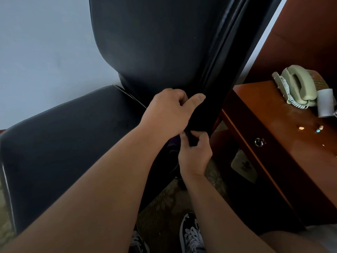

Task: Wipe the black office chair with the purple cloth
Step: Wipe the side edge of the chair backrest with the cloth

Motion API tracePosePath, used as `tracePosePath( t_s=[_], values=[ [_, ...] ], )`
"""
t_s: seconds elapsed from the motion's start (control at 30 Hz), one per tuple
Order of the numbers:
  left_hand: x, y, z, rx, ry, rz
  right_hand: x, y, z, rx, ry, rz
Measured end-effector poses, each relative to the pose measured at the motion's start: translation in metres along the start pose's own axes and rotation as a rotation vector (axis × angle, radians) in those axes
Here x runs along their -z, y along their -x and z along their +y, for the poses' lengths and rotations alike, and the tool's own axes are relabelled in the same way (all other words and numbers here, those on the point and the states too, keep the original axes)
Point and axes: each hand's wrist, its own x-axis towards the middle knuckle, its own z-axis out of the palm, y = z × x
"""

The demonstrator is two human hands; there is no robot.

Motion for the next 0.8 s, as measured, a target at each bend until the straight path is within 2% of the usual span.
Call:
tracePosePath(
  t_s=[0.2,0.37,0.43,0.5,0.57,0.63,0.7,0.8],
  values=[
    [0.003,-0.001,-0.002,0.005,0.015,-0.028,0.007,0.005,-0.012,0.039,-0.052,-0.002],
    [0.006,-0.001,0.0,0.03,0.013,-0.042,0.007,0.013,-0.049,0.443,-0.063,-0.055],
    [0.007,-0.002,0.001,0.026,-0.015,-0.005,0.006,0.007,-0.059,0.559,0.024,-0.033],
    [0.011,-0.002,0.001,0.009,-0.038,0.05,0.004,0.004,-0.057,0.63,0.183,-0.084],
    [0.016,-0.001,0.002,0.002,-0.022,0.068,0.008,0.005,-0.04,0.593,0.32,-0.185],
    [0.021,0.001,-0.001,0.018,-0.005,0.034,0.016,0.003,-0.019,0.427,0.402,-0.284],
    [0.027,0.003,-0.006,0.063,-0.032,-0.043,0.025,-0.003,-0.006,0.352,0.423,-0.291],
    [0.032,0.003,-0.02,0.168,-0.161,-0.19,0.024,-0.005,0.0,0.369,0.418,-0.261]
  ],
)
